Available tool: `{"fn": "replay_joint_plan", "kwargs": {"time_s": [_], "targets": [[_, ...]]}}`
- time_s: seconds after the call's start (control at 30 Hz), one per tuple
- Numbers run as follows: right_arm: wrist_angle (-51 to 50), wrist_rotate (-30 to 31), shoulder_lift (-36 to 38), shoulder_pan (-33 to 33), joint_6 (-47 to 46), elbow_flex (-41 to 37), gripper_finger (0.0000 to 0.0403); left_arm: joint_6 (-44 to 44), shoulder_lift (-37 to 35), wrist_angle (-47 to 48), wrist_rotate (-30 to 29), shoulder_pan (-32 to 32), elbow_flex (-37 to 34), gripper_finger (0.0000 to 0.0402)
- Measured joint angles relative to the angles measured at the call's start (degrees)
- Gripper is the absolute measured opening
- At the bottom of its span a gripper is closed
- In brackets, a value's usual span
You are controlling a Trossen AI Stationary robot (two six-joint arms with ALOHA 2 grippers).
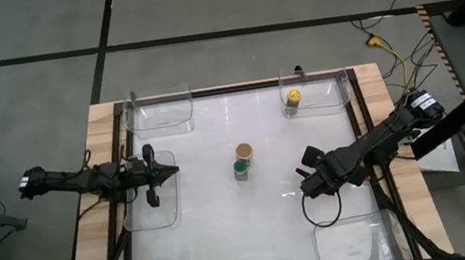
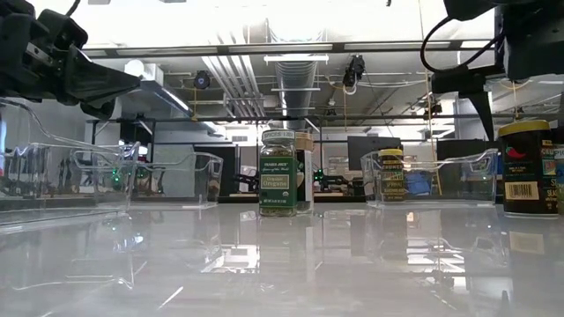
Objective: Sort spices by type
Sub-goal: Put the yellow seasoning bottle into the top right transparent bin
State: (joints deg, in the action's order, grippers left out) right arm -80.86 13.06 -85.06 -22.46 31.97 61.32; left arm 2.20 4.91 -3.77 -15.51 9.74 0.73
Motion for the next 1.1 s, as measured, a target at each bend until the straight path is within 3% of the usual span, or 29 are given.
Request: {"fn": "replay_joint_plan", "kwargs": {"time_s": [0.3,0.47,0.87,1.1], "targets": [[-0.22,0.00,-0.04,0.54,0.19,-0.07,0.0235,0.00,0.00,0.00,0.00,0.02,0.00,0.0001],[-0.43,-0.02,-0.07,0.81,-1.59,-0.07,0.0227,0.00,0.00,0.00,0.00,0.00,0.00,0.0001],[-2.40,-0.01,-0.13,1.93,-2.71,-0.22,0.0304,0.01,0.02,0.00,0.00,0.01,0.00,0.0001],[-2.19,-0.02,-0.13,2.64,-1.32,-0.66,0.0310,0.00,0.02,0.00,0.00,0.02,0.00,0.0001]]}}
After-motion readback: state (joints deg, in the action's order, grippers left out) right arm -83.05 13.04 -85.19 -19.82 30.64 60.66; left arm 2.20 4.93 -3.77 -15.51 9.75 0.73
